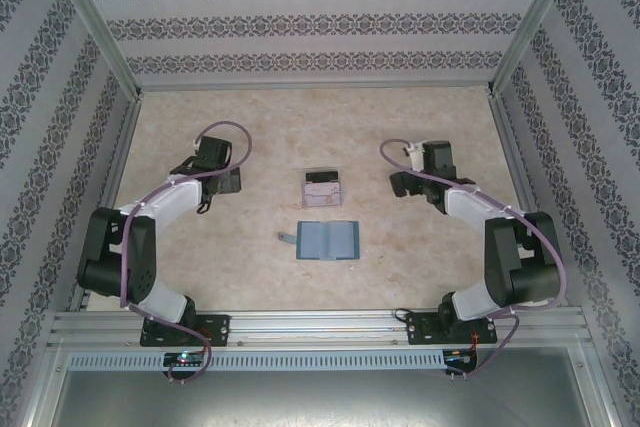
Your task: Take the credit cards out of the card holder
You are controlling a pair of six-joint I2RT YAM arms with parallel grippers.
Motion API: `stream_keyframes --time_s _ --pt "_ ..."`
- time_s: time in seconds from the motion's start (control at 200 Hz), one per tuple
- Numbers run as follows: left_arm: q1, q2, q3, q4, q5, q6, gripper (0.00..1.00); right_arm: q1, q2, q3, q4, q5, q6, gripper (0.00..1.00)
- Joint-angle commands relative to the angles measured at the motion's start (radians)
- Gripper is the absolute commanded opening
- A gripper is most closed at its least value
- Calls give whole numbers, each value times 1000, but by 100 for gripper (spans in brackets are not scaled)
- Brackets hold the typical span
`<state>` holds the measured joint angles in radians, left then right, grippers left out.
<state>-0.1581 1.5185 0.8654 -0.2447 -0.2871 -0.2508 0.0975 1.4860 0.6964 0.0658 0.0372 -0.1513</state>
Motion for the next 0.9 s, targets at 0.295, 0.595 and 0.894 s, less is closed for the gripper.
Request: stream_keyframes --time_s 0.295,0.595,0.894 --pt "120 -51 -381 884 107 238 100 -65 -38 -206 583 4 160 98" --pt "166 68 -481 1188 282 235 100 -85 22 -309 817 -19 176 98" --pt "158 66 -474 1169 262 246 100 -79 19 -308 813 -8 172 98"
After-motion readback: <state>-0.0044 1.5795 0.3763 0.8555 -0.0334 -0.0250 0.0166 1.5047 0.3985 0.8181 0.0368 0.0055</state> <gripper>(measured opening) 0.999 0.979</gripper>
